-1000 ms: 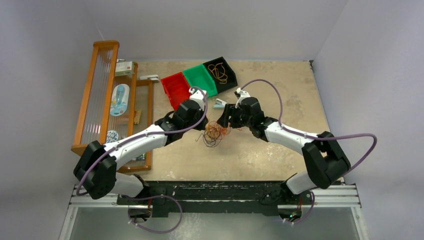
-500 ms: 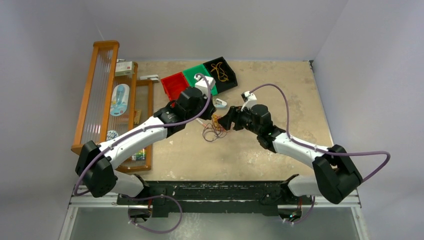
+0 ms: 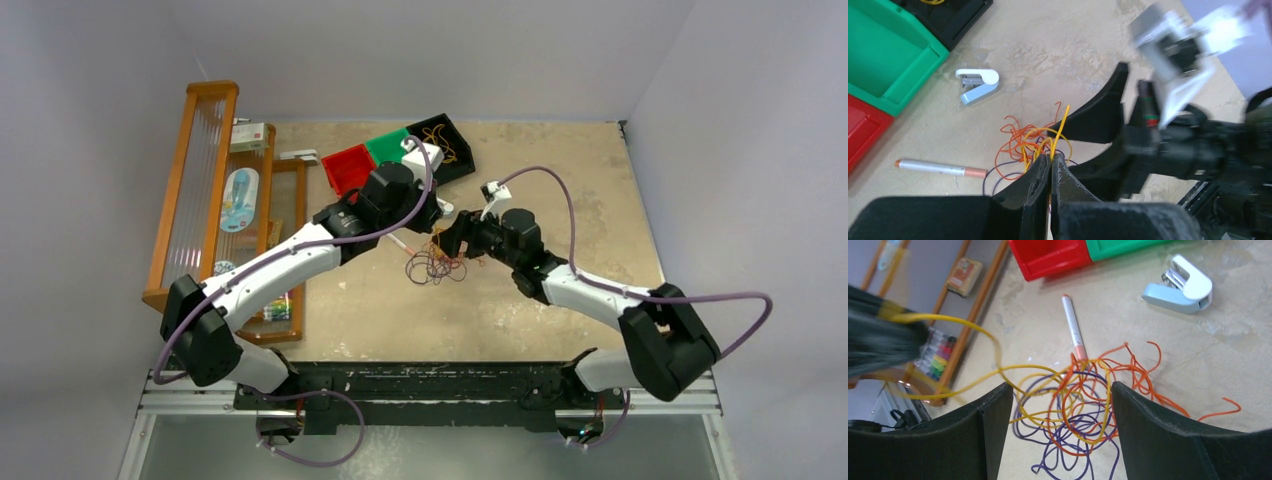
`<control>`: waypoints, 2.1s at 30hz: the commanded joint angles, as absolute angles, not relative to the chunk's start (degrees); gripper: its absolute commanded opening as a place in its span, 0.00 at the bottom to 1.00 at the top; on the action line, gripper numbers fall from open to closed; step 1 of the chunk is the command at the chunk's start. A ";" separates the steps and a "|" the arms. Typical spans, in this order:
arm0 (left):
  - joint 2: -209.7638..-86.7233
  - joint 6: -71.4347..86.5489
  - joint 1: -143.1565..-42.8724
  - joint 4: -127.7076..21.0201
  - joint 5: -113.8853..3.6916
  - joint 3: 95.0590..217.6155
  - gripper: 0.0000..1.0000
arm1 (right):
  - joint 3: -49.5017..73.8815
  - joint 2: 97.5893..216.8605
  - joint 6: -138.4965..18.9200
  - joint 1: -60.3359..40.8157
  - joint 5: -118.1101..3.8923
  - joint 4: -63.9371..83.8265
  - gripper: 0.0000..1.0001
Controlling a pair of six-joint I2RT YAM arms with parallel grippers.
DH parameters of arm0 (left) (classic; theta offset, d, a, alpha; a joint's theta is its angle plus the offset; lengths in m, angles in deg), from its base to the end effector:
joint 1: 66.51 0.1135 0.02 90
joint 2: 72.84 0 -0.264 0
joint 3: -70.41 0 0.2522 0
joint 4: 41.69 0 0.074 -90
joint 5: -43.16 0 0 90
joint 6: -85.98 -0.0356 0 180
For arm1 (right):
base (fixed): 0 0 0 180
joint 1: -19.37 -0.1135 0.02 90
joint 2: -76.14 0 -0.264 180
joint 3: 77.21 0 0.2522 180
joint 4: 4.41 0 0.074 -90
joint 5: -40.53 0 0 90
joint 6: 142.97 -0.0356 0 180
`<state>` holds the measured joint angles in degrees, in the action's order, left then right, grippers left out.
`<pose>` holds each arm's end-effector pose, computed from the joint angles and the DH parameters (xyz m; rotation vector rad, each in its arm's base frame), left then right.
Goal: Untangle the cables
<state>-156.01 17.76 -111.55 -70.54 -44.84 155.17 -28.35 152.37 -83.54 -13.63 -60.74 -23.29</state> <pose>0.2398 -0.2384 0.3324 0.4049 2.0789 -0.6801 0.2385 0.1632 0.2379 -0.1926 1.8091 0.9749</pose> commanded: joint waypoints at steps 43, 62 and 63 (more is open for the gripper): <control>-166.45 8.96 -111.95 -95.30 -28.73 212.15 0.00 | -35.52 153.63 -90.56 -13.86 -37.73 -19.35 0.61; -166.04 7.22 -111.84 -91.97 -27.94 211.34 0.00 | -41.13 124.83 -65.26 -13.87 -56.06 -31.14 0.88; -166.15 7.18 -111.86 -91.81 -28.06 211.53 0.00 | -40.60 125.56 -64.23 -13.86 -57.73 -32.67 0.88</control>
